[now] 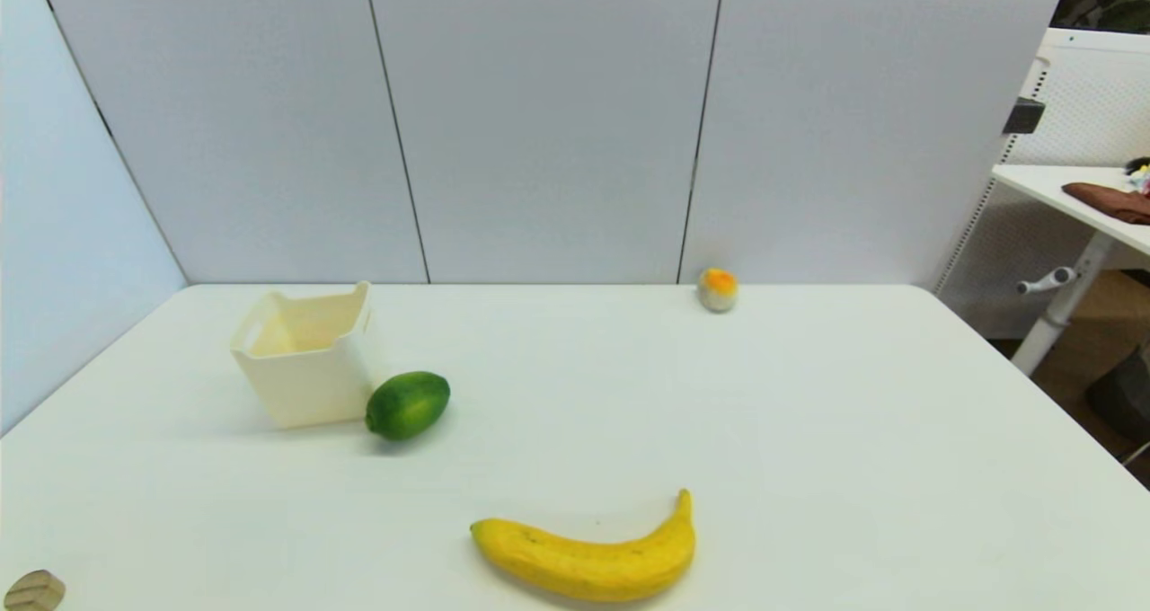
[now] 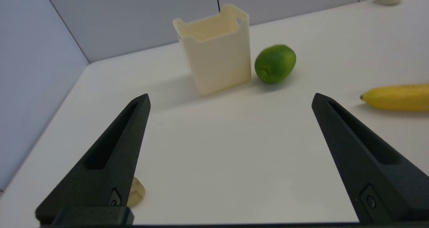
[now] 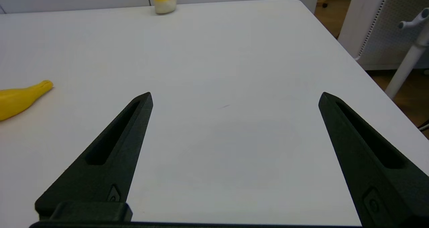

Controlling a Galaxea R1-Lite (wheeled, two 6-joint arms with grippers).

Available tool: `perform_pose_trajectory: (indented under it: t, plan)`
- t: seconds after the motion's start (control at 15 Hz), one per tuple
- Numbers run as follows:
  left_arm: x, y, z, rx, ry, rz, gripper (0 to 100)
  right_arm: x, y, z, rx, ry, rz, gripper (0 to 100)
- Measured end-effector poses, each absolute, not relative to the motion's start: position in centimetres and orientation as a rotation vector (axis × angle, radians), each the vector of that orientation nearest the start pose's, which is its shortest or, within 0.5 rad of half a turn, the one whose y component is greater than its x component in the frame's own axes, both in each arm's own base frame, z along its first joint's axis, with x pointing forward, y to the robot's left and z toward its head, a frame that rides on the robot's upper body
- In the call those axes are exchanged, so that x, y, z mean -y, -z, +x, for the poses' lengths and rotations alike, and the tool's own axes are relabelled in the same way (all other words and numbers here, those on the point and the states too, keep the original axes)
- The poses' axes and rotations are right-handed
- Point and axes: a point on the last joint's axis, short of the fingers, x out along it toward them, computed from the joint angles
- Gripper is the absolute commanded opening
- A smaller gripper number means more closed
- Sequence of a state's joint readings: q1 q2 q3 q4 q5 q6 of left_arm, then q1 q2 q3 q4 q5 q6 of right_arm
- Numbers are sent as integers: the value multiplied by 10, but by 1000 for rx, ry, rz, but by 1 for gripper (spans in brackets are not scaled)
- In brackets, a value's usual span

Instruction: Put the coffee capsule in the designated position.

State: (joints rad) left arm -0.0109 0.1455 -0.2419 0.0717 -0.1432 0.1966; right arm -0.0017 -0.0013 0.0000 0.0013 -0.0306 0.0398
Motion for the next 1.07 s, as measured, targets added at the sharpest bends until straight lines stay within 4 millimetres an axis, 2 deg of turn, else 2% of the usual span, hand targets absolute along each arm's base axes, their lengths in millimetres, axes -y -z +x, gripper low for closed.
perform_pose_trajectory:
  t: [0.2,0.33,0.47,1.07]
  plan:
    - [3,-103,-29,34,136,178,100,1,-75,-23,0,32,39,100]
    - [2,-90,-25,58,102,174,100,1,-75,-23,0,31,40,100]
    - [1,-78,-23,9,33,166,100,1,-75,-23,0,31,40,100]
    - [0,-75,-23,0,24,83,100,1,-75,-23,0,31,40,100]
